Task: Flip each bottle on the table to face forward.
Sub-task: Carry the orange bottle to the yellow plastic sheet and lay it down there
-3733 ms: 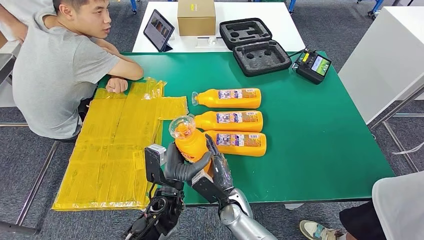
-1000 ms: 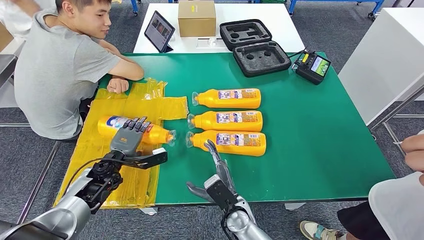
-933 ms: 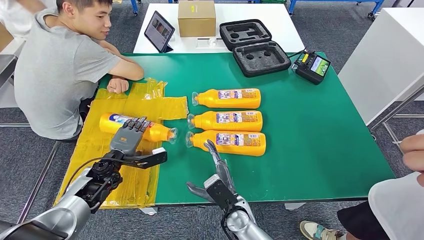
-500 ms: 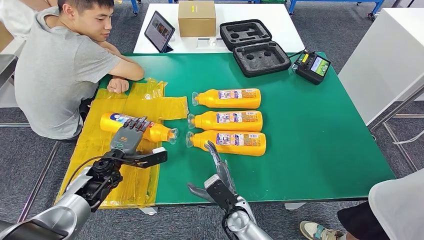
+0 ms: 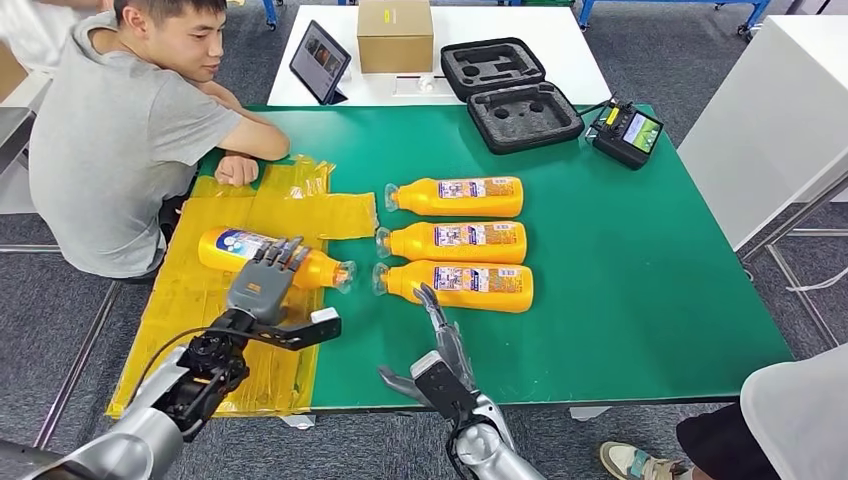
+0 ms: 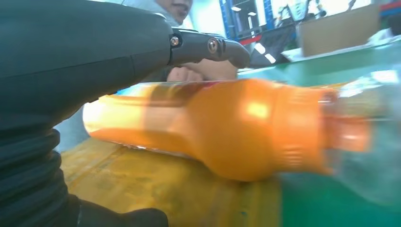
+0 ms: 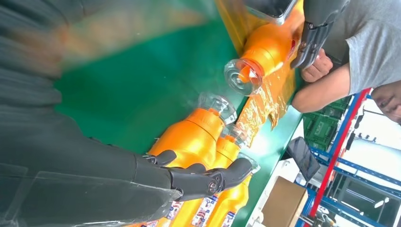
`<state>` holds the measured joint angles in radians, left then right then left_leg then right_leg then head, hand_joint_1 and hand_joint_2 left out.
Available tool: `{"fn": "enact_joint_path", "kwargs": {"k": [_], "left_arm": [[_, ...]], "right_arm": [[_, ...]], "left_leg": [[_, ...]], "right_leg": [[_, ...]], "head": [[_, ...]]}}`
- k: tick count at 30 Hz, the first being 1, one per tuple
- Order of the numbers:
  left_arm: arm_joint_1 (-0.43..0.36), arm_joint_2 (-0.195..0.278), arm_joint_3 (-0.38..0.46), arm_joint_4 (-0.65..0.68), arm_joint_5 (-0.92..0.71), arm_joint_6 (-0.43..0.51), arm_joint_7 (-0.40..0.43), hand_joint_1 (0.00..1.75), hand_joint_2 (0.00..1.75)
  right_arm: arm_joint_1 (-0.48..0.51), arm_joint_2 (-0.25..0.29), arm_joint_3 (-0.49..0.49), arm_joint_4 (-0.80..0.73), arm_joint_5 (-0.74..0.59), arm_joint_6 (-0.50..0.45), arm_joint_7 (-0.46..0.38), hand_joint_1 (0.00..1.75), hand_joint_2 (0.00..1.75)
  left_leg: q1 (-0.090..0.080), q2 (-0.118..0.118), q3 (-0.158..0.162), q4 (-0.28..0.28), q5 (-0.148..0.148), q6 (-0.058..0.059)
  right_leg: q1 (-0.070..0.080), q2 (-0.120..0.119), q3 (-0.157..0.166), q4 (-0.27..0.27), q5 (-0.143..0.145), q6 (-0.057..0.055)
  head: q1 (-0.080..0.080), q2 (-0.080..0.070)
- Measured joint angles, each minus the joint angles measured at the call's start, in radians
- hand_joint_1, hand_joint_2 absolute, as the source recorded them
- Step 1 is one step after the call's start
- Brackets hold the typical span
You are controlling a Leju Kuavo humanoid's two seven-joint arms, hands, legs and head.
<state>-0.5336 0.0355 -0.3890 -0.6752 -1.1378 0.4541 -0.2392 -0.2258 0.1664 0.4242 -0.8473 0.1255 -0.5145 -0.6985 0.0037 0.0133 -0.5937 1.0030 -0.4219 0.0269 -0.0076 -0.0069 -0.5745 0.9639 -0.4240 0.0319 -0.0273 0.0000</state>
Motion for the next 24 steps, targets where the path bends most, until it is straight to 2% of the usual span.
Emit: {"fn": "enact_joint_path", "kwargs": {"k": [1,5,9,13,17,24], "left_arm": [[0.013,0.000,0.000,-0.024,0.000,0.000,0.000,0.00,0.00],[0.068,0.005,-0.002,-0.151,-0.017,0.003,0.005,0.00,0.00],[0.129,0.011,-0.006,-0.313,-0.033,0.051,0.006,0.00,1.75],[0.183,0.013,-0.010,-0.446,-0.024,0.084,-0.001,0.00,1.75],[0.225,0.013,-0.016,-0.535,0.026,0.147,-0.042,0.00,1.75],[0.251,0.013,-0.024,-0.603,0.043,0.162,-0.054,0.00,1.75]], "right_arm": [[0.001,0.000,0.000,0.000,0.000,-0.002,0.000,0.00,1.75],[0.009,-0.005,0.000,-0.001,0.000,-0.013,0.000,0.00,1.75],[0.018,-0.007,0.000,-0.004,0.003,-0.033,0.000,0.00,1.75],[0.030,-0.011,0.002,-0.019,0.021,-0.063,0.000,0.00,1.75],[0.045,-0.018,0.015,-0.055,0.041,-0.112,0.000,0.00,1.75],[0.056,-0.026,0.023,-0.093,0.048,-0.124,0.000,0.00,1.75]], "left_leg": [[0.000,0.000,0.000,0.000,0.000,0.000],[0.000,0.000,-0.002,0.000,0.000,0.000],[0.000,0.000,-0.003,0.000,0.000,0.000],[0.000,0.000,-0.004,0.000,0.000,0.000],[0.000,0.000,-0.004,0.000,0.000,0.000],[0.000,0.000,-0.004,0.000,0.000,0.000]], "right_leg": [[0.000,0.000,0.000,0.000,0.000,0.000],[0.000,-0.001,-0.001,0.000,0.000,0.000],[0.000,-0.001,-0.003,0.000,0.000,0.000],[0.000,-0.001,-0.004,0.000,0.000,0.000],[0.000,-0.001,-0.004,0.000,0.000,0.000],[0.000,-0.001,-0.004,0.000,0.000,0.000]], "head": [[0.000,0.000],[0.000,0.000],[0.000,0.000],[0.000,0.000],[0.000,0.000],[0.000,0.000]]}}
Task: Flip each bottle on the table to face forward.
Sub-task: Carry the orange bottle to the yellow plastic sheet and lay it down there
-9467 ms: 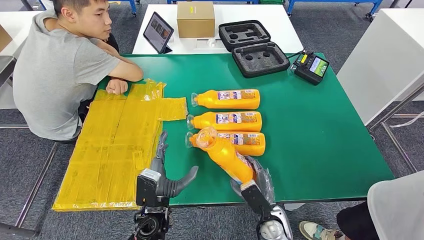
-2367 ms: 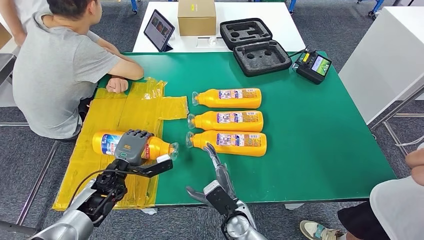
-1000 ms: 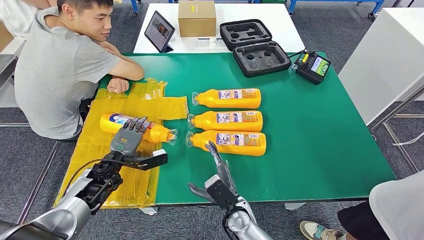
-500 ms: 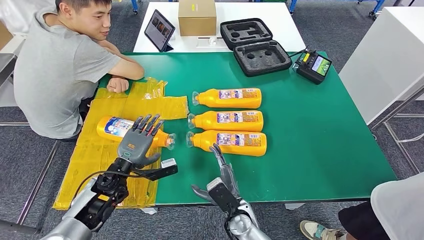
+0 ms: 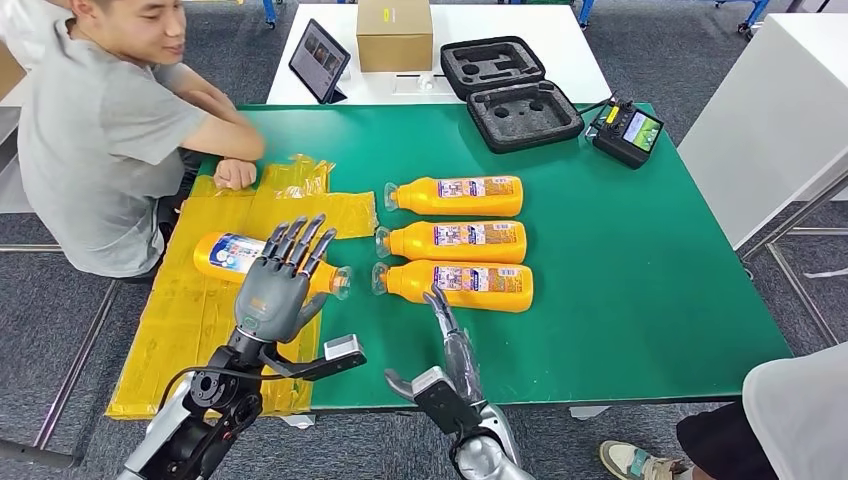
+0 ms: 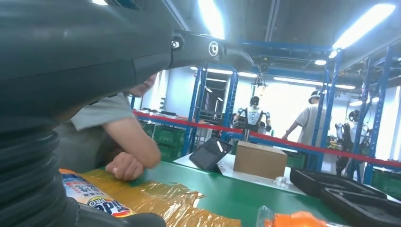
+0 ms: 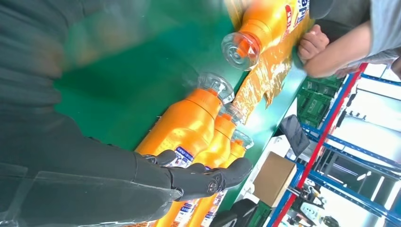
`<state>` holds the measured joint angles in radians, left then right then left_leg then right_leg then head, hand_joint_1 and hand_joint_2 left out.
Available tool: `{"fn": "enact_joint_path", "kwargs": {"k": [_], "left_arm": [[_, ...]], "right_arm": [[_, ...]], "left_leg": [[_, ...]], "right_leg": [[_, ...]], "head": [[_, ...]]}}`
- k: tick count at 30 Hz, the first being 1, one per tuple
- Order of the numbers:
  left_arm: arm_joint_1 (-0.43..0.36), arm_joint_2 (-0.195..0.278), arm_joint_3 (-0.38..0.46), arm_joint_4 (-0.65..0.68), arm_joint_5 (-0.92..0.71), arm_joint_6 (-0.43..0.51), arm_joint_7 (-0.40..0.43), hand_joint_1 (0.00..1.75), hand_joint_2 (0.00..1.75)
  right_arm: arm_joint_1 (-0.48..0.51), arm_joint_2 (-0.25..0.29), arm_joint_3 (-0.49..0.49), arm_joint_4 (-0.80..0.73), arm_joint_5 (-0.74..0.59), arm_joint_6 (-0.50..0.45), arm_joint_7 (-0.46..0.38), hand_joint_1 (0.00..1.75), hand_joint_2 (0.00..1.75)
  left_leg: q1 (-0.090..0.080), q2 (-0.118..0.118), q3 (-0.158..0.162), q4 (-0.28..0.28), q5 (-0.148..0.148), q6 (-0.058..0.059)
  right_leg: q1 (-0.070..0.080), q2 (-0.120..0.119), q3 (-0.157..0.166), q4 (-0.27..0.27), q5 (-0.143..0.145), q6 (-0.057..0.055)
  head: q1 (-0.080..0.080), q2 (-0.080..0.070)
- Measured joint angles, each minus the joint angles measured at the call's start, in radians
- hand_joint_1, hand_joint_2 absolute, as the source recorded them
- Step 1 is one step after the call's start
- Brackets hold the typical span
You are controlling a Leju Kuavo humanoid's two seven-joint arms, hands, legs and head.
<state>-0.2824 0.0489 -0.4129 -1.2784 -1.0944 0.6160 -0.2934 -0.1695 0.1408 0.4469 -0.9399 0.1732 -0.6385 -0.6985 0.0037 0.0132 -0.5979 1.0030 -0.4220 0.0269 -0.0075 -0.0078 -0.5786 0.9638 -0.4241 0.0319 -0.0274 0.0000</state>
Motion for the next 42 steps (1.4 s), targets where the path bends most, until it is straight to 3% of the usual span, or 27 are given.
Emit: {"fn": "enact_joint_path", "kwargs": {"k": [5,10,14,18,22,26,29,32,38,42], "left_arm": [[0.004,0.000,-0.006,-0.015,0.046,0.007,-0.032,0.00,1.75],[0.014,-0.003,-0.010,-0.045,0.262,0.014,-0.168,0.00,1.75],[0.047,-0.022,-0.010,-0.086,0.473,-0.012,-0.293,0.00,1.75],[0.112,-0.054,-0.009,-0.134,0.708,-0.088,-0.369,0.00,1.75],[0.170,-0.084,-0.010,-0.160,0.838,-0.168,-0.398,0.00,1.75],[0.188,-0.105,-0.010,-0.172,0.878,-0.189,-0.401,0.00,1.75],[0.198,-0.117,-0.010,-0.185,0.928,-0.201,-0.402,0.00,1.75],[0.206,-0.129,-0.009,-0.193,0.977,-0.217,-0.404,0.00,1.75],[0.209,-0.155,-0.023,-0.181,1.009,-0.243,-0.405,0.00,1.75],[0.208,-0.160,-0.039,-0.175,1.025,-0.249,-0.405,0.00,1.75]], "right_arm": [[0.006,-0.003,0.005,-0.019,-0.005,-0.008,0.000,0.00,1.75],[0.033,-0.019,0.020,-0.108,0.000,-0.043,0.000,0.00,1.75],[0.066,-0.031,0.027,-0.216,-0.049,-0.018,0.000,0.00,0.00],[0.090,-0.031,0.008,-0.243,-0.146,0.078,-0.001,0.00,0.00],[0.111,-0.032,-0.034,-0.236,-0.187,0.170,0.001,0.00,0.00],[0.130,-0.036,-0.066,-0.242,-0.175,0.160,0.007,0.00,1.75],[0.145,-0.035,-0.087,-0.271,-0.073,0.047,0.004,0.00,1.75],[0.163,-0.022,-0.151,-0.327,0.222,-0.043,0.000,0.00,1.75],[0.185,0.051,-0.447,-0.403,0.864,-0.055,0.000,0.00,1.75],[0.180,0.091,-0.643,-0.407,1.102,-0.055,0.009,0.00,1.75]], "left_leg": [[0.000,0.000,0.000,0.000,0.000,0.000],[0.000,0.000,0.000,0.000,0.000,0.000],[0.000,0.000,-0.001,0.000,0.000,0.000],[0.000,0.000,-0.001,0.000,-0.001,0.000],[0.000,0.000,-0.001,0.000,-0.001,0.000],[0.000,0.000,-0.001,0.000,-0.001,0.000],[0.000,0.000,-0.001,0.000,-0.001,0.000],[0.000,0.000,-0.001,0.000,-0.001,0.000],[-0.001,-0.001,-0.002,0.000,-0.001,0.000],[-0.001,-0.002,-0.002,0.000,-0.001,0.001]], "right_leg": [[0.000,0.000,0.000,0.000,0.000,0.000],[0.000,0.000,-0.001,0.000,0.000,0.000],[0.000,0.000,-0.001,0.000,0.000,0.000],[0.000,0.000,-0.001,0.000,0.000,0.000],[0.000,0.000,-0.001,0.000,0.000,0.000],[0.000,0.000,-0.001,0.000,0.000,0.000],[0.000,0.000,-0.001,0.000,0.000,0.000],[0.000,-0.001,-0.001,0.000,0.000,0.000],[0.000,-0.002,-0.001,0.000,0.000,0.000],[-0.001,-0.002,-0.001,0.000,0.000,0.000]], "head": [[0.000,0.000],[0.000,0.000],[0.000,0.000],[0.000,0.000],[0.000,0.000],[0.000,0.000],[0.000,0.000],[0.000,0.000],[0.000,0.000],[0.000,0.000]]}}
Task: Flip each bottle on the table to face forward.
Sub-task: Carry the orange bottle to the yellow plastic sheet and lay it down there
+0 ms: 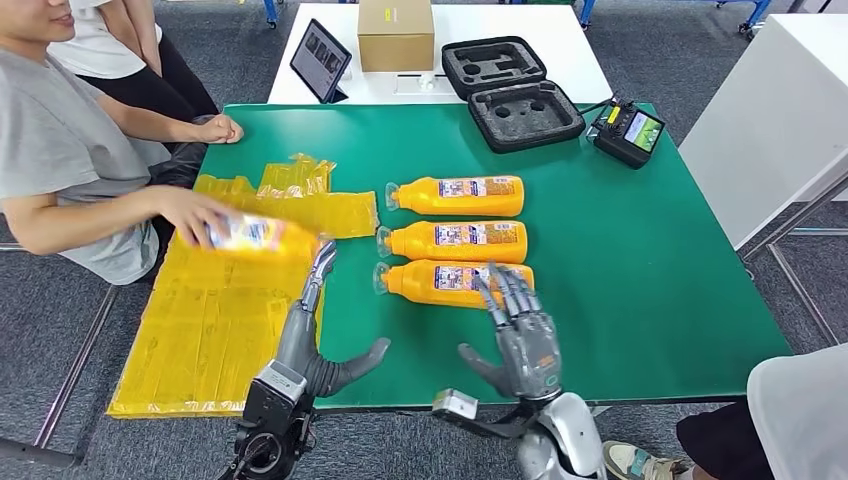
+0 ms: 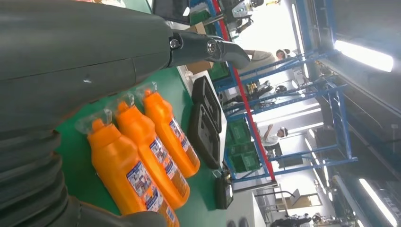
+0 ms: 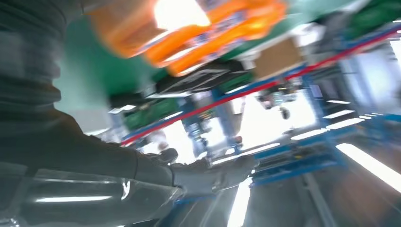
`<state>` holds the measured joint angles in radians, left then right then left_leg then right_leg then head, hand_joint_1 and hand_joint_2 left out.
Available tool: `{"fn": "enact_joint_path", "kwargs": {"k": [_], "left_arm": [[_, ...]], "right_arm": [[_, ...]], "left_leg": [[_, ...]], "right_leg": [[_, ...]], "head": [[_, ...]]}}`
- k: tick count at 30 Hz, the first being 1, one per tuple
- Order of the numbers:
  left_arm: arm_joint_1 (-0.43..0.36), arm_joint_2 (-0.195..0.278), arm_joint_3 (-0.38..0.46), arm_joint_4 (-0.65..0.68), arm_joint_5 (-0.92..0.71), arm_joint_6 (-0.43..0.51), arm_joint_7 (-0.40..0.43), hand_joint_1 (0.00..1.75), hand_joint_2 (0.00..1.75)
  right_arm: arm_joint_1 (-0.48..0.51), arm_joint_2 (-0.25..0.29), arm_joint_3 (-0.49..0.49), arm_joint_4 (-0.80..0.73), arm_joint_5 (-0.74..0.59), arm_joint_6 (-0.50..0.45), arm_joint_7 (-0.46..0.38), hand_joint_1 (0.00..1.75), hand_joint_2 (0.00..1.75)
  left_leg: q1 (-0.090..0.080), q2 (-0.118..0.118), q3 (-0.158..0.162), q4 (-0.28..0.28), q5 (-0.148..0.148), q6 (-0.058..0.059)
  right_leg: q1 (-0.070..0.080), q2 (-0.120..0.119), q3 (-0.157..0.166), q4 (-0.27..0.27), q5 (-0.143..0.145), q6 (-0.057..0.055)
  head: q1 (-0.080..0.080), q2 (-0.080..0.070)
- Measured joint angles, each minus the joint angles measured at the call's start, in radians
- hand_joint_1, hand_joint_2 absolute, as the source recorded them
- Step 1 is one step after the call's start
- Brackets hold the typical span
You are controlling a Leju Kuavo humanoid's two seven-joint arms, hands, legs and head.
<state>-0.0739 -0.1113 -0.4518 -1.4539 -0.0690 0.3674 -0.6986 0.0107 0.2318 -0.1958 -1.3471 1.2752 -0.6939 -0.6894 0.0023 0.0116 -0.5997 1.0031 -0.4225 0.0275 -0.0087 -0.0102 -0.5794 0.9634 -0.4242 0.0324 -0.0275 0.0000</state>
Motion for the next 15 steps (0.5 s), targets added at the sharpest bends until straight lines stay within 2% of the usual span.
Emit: {"fn": "enact_joint_path", "kwargs": {"k": [3,5,8,11,15], "left_arm": [[-0.001,-0.001,-0.009,0.002,0.016,-0.009,-0.001,0.00,1.75],[-0.001,-0.001,-0.017,0.002,0.024,-0.017,-0.001,0.00,1.75],[-0.001,-0.002,-0.027,0.002,0.036,-0.021,-0.002,0.00,1.75],[-0.001,-0.002,-0.034,0.002,0.040,-0.021,-0.002,0.00,1.75],[-0.001,-0.002,-0.043,0.002,0.048,-0.019,-0.002,0.00,1.75]], "right_arm": [[-0.006,0.016,-0.076,-0.009,0.125,0.000,0.058,0.00,1.75],[-0.006,0.017,-0.084,-0.028,0.198,0.000,0.149,0.00,1.75],[-0.006,-0.001,-0.050,-0.056,0.270,0.000,0.316,0.00,1.75],[-0.006,-0.031,-0.003,-0.069,0.290,0.000,0.413,0.00,1.75],[-0.016,-0.105,0.086,-0.066,0.295,0.000,0.590,0.00,1.75]], "left_leg": [[0.000,0.000,0.000,0.000,0.000,0.000],[0.000,0.000,0.000,0.000,0.000,0.000],[0.000,0.000,0.000,0.000,0.000,0.000],[0.000,0.000,0.000,0.000,0.000,0.000],[0.000,0.000,-0.001,0.000,0.000,0.000]], "right_leg": [[0.000,0.000,0.000,0.000,0.000,0.000],[0.000,0.000,0.000,0.000,0.000,0.000],[0.000,0.000,0.000,0.000,0.000,0.000],[0.000,0.000,0.000,0.000,0.000,0.000],[0.000,0.000,0.000,0.000,0.000,0.000]], "head": [[0.000,0.000],[0.000,0.000],[0.000,0.000],[0.000,0.000],[0.000,0.000]]}}
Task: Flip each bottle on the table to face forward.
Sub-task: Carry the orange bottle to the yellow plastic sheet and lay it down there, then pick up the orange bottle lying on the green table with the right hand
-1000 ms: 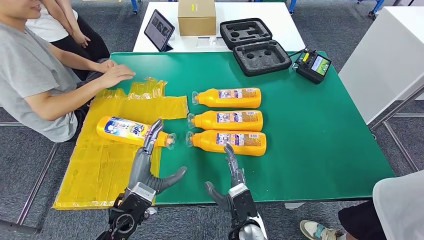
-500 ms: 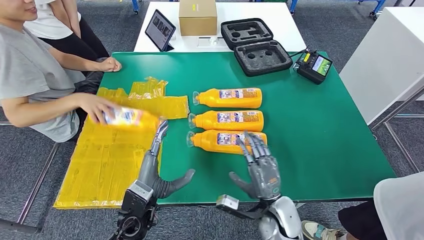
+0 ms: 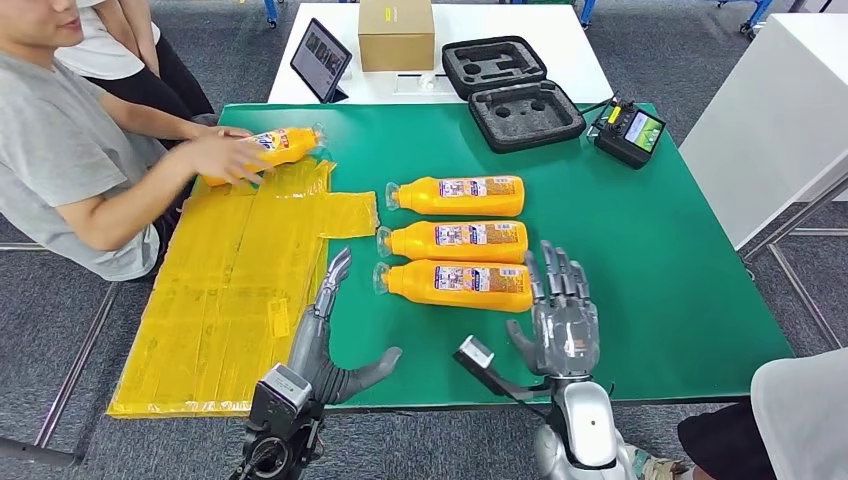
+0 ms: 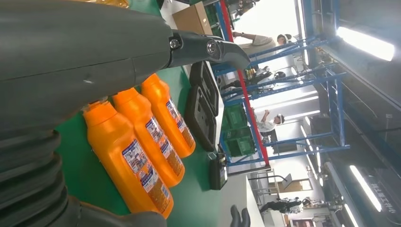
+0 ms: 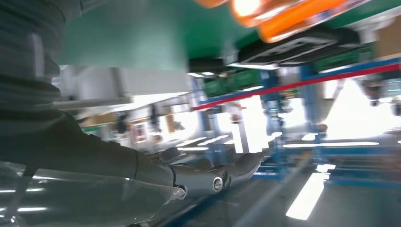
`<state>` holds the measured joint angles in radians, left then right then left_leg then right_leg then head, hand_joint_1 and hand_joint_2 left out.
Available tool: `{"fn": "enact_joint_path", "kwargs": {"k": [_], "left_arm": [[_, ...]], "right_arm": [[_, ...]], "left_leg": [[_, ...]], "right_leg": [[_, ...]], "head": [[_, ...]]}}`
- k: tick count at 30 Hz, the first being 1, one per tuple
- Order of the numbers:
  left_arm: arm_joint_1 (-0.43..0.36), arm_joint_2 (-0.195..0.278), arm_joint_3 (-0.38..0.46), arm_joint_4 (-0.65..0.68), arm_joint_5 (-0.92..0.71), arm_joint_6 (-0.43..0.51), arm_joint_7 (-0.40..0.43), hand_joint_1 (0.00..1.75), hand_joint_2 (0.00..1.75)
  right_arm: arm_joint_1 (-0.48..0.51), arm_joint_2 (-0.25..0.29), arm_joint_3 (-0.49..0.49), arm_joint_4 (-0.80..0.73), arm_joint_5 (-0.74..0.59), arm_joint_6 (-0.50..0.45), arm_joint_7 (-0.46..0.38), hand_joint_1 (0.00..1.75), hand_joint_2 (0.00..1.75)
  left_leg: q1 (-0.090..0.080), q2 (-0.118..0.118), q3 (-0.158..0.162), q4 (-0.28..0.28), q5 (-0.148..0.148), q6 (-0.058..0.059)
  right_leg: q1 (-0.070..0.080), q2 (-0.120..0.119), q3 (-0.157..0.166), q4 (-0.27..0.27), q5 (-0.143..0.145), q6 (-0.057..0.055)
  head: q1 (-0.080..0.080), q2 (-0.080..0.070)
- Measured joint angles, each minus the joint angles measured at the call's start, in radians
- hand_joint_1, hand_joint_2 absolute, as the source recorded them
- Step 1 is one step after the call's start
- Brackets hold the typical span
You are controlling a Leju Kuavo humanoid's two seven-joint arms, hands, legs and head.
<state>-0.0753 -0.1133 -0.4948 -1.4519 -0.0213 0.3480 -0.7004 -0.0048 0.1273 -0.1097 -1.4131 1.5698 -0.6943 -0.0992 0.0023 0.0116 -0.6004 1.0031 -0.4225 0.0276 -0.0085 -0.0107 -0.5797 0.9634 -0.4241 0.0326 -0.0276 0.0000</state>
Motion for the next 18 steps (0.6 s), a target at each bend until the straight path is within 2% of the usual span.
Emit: {"fn": "enact_joint_path", "kwargs": {"k": [5,8,12,18], "left_arm": [[-0.009,-0.002,-0.004,0.000,0.011,0.002,0.000,0.00,1.75],[-0.017,-0.002,-0.009,0.001,0.018,0.000,0.000,0.00,1.75],[-0.022,-0.002,-0.014,0.001,0.029,0.001,0.000,0.00,1.75],[-0.035,-0.003,-0.027,0.002,0.046,0.001,0.000,0.00,1.75]], "right_arm": [[-0.054,-0.110,0.130,0.075,0.001,0.000,0.186,0.00,1.75],[-0.093,-0.163,0.202,0.139,0.002,0.000,0.236,0.00,1.75],[-0.137,-0.191,0.248,0.219,0.001,0.000,0.225,0.00,1.75],[-0.194,-0.194,0.249,0.342,-0.007,0.000,0.141,0.00,1.75]], "left_leg": [[-0.001,0.000,0.000,0.000,0.001,0.001],[-0.001,0.000,0.000,0.000,0.001,0.002],[-0.001,0.000,0.000,0.000,0.001,0.002],[-0.001,0.000,0.000,0.000,0.001,0.002]], "right_leg": [[-0.001,0.000,0.000,0.000,0.001,0.001],[-0.001,0.000,0.000,0.000,0.001,0.002],[-0.001,0.000,0.000,0.000,0.001,0.002],[-0.001,0.000,0.000,0.000,0.001,0.002]], "head": [[0.000,0.000],[0.000,0.000],[0.000,0.000],[0.000,0.000]]}}
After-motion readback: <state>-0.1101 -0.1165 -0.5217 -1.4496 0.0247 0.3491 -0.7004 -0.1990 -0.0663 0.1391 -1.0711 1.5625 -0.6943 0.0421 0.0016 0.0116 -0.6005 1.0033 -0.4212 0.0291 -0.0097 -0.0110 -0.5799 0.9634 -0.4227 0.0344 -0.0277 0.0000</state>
